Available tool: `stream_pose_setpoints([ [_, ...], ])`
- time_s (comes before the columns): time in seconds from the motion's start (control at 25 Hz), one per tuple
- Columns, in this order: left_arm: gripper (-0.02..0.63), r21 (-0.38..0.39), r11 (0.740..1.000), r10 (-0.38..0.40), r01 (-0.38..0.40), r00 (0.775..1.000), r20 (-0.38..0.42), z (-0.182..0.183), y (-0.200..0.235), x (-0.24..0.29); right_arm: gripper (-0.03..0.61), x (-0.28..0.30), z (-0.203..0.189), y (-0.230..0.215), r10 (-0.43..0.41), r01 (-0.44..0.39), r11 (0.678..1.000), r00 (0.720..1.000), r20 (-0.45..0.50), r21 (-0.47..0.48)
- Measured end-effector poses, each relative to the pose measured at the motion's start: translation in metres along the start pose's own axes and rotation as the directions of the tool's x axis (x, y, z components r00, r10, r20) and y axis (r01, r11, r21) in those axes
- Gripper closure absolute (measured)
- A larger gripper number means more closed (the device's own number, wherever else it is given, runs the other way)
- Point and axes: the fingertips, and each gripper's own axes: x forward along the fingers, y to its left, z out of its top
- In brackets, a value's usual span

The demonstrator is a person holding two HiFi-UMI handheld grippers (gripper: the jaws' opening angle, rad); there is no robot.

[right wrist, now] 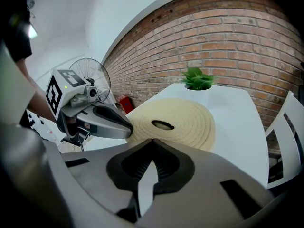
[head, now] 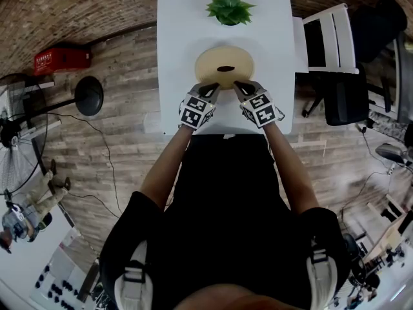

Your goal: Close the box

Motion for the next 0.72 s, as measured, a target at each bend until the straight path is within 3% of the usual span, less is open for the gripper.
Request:
stream_pose_setpoints([
  [0.36, 0.584, 0.004, 1.000, -0.001, 0.001, 1.000, 0.020, 0.011, -0.003, -0.007, 0.581, -0.004, 0.006, 0.001, -0.008, 0.008, 1.000, 1.000, 0.011, -0.010],
  [0.72, 0.584, 0.027, 0.999, 0.014, -0.017, 0.995, 0.100, 0.039, 0.000, -0.022, 0.581, -0.024, 0.032, -0.008, -0.061, 0.065, 0.997, 0.992, 0.107, -0.039],
])
